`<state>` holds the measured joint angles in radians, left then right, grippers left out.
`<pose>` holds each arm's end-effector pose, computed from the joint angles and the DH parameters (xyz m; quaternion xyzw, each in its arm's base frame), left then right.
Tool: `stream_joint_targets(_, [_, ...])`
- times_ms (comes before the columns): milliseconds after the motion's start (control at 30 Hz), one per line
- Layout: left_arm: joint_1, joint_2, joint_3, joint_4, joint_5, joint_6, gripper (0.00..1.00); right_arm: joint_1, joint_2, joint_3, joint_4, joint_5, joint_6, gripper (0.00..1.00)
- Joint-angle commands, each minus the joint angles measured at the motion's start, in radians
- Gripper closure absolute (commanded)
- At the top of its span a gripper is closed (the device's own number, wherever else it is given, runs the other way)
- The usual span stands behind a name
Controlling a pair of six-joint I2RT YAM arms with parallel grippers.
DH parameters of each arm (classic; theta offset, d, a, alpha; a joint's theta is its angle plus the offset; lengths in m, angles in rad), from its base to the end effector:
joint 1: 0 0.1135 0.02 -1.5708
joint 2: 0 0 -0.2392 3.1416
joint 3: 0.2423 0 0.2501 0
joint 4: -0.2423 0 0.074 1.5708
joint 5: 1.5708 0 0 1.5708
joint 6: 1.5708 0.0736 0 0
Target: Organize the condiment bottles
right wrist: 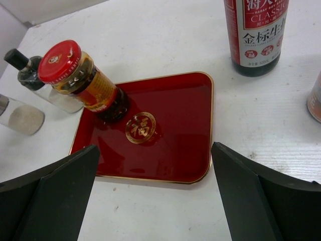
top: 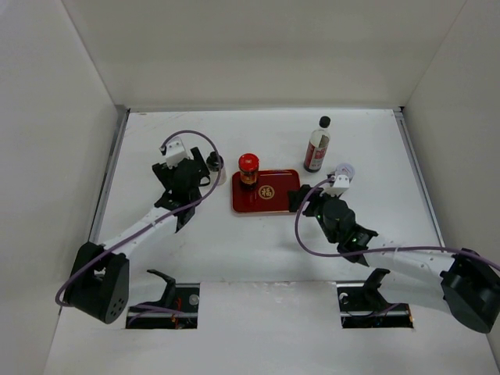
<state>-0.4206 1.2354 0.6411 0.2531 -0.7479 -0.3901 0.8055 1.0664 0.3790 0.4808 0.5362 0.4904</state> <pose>0.2912 -0.0754 0.2103 -0.1991 0.7636 0.0625 0.6111 0.2103 0.1647 0.1871 0.0475 0.7655 0.2029 0.6088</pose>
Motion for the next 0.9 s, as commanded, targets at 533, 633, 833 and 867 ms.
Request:
stream_joint_targets(533, [0.090,0.114,0.058,0.034,0.068,-0.024,0.31,0.008,-0.002,0.031,0.045,-0.016,-0.001,0.00])
stream_joint_targets(633, [0.092,0.108,0.054,0.049,0.067,-0.026,0.45,0.008,-0.011,0.031,0.050,-0.005,-0.009,0.00])
stream_joint_targets(833, [0.085,0.085,0.039,0.028,0.061,-0.027,0.28,0.010,-0.008,0.035,0.045,-0.007,-0.013,0.00])
stream_joint_targets(867, [0.085,0.078,0.031,0.026,0.059,-0.027,0.22,0.010,-0.008,0.031,0.050,-0.007,-0.009,0.00])
